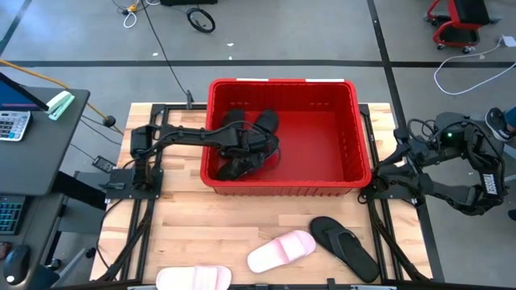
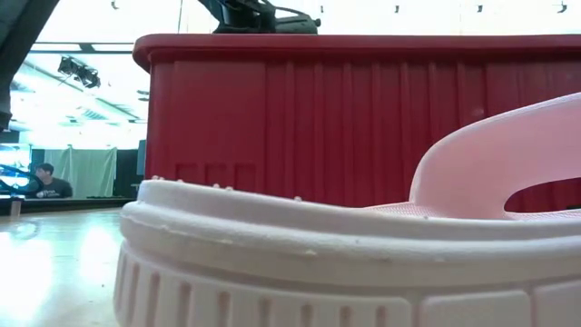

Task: Pick and place slides into bin
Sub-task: Put the left black slipper into the red bin, then put the black slipper into the red bin

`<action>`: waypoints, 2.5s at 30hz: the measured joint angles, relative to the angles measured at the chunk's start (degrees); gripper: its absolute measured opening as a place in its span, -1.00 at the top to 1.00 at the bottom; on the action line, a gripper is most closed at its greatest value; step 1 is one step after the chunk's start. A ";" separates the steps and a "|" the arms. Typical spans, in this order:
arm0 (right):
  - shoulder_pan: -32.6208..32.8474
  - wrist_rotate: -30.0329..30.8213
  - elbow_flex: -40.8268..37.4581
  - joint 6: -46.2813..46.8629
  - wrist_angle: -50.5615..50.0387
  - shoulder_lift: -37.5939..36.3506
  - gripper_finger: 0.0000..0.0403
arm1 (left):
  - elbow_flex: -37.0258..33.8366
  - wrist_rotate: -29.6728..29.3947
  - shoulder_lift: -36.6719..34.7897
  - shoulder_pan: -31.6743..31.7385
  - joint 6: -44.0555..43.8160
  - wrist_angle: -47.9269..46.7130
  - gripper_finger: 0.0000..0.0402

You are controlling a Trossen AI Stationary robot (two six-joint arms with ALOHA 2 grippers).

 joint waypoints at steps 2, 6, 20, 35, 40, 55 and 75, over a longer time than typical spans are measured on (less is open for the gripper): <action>0.00 -0.04 0.00 0.94 -0.01 0.00 0.42 | -0.02 0.06 0.00 0.00 0.43 1.19 0.93; 0.00 -0.04 0.00 1.78 -0.01 0.00 0.42 | -0.08 0.27 0.02 -0.02 1.08 7.36 0.90; 0.01 -0.09 0.00 1.84 -0.03 0.00 0.42 | -0.08 0.61 0.02 -0.44 25.93 10.51 0.97; 0.00 -0.11 0.00 1.82 -0.05 0.00 0.42 | 0.00 4.01 0.02 -0.95 5.84 5.67 0.81; 0.00 -0.11 0.00 1.82 -0.05 0.00 0.42 | 0.00 4.42 0.02 -1.98 6.08 6.76 0.61; 0.00 -0.11 0.00 1.82 -0.05 0.00 0.42 | 8.37 -7.85 0.22 -6.76 8.28 10.33 -0.09; 0.00 -14.05 0.00 14.21 -5.15 0.00 0.44 | 47.82 -4.96 -0.09 -6.24 -37.34 12.25 -0.12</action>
